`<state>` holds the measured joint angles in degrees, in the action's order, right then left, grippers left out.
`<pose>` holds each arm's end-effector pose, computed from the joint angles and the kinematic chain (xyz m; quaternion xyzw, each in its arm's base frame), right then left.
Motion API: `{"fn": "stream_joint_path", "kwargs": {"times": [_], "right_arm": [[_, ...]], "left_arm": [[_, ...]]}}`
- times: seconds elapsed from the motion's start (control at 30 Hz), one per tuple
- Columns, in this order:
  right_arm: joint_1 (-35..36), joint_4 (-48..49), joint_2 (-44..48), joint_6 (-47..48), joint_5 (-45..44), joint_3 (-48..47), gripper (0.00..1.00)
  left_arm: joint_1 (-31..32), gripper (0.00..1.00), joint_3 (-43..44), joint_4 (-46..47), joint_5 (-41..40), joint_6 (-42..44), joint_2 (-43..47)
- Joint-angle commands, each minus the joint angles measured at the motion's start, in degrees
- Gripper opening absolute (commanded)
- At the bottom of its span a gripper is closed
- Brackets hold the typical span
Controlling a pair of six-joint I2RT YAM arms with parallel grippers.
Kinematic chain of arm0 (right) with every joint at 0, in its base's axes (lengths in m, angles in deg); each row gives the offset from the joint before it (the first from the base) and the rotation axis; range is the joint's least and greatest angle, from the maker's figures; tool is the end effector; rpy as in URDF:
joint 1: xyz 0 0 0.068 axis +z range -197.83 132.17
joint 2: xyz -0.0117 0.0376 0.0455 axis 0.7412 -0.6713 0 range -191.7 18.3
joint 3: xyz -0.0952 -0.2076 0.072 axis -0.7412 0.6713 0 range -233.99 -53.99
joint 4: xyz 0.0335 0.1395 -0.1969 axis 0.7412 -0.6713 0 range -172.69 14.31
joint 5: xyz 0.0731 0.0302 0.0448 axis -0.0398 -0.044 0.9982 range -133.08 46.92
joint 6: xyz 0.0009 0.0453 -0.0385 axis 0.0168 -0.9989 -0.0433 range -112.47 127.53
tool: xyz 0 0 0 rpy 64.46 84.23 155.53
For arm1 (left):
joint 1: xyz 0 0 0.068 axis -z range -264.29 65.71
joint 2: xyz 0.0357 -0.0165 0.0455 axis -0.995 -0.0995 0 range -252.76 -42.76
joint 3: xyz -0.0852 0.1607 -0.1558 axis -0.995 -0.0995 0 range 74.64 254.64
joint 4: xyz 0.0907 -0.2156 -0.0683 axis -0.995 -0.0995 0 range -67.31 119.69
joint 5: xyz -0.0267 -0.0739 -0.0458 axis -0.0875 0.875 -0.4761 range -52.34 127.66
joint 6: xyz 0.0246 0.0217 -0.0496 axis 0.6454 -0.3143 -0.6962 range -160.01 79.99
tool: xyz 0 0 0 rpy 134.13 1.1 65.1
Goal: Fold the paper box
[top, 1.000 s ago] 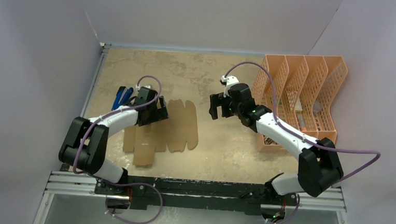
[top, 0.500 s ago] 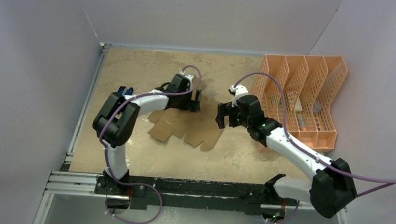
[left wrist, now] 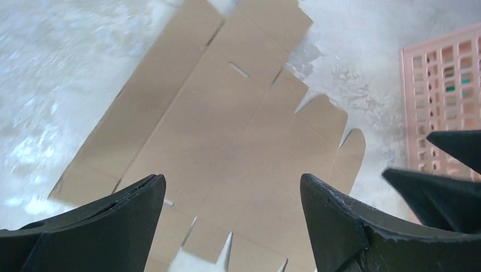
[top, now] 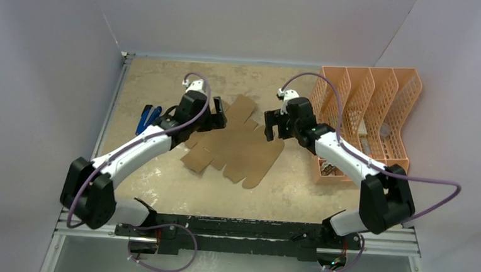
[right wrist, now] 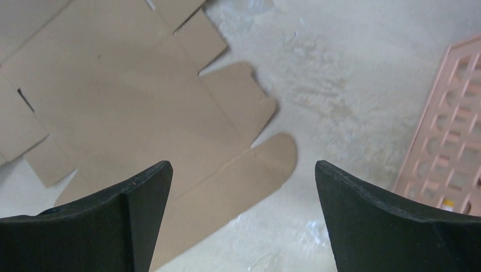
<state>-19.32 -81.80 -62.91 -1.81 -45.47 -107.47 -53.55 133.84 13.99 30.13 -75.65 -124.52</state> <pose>0.2736 0.1466 0.2228 -0.1372 0.8714 0.1352 0.4511 0.2700 -0.1540 0.2368 -0.0669 0.8958 -0.1889 0.3967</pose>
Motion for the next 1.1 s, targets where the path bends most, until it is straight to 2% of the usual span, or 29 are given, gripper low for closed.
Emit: {"fn": "stream_joint_path", "kwargs": {"times": [0.0,0.27,0.5,0.67,0.83,1.07], "right_arm": [[-2.34,2.83,-5.79,3.49,6.82,-7.74,0.99],[-4.05,1.82,-19.92,5.12,11.36,-17.72,0.99],[-4.08,-0.52,-24.41,4.73,12.42,-17.24,0.99],[-4.08,-0.27,-22.18,2.41,11.48,-12.35,0.99],[-3.46,-0.15,-15.81,-2.64,13.18,-3.83,0.99],[1.93,0.57,-6.37,-11.49,14.01,5.44,0.99]], "left_arm": [[-0.86,0.89,-8.62,-5.66,-8.08,-11.76,7.96],[-7.71,0.91,-19.04,-8.22,-5.17,-16.97,16.22],[-11.40,0.91,-20.37,-4.58,-1.69,-15.94,11.85],[-11.67,0.91,-16.94,-1.83,-0.61,-12.92,4.60],[-11.76,0.91,-11.28,0.15,1.50,-9.19,-4.53],[-11.85,0.91,-1.39,0.18,6.67,-3.60,-15.61]]}}
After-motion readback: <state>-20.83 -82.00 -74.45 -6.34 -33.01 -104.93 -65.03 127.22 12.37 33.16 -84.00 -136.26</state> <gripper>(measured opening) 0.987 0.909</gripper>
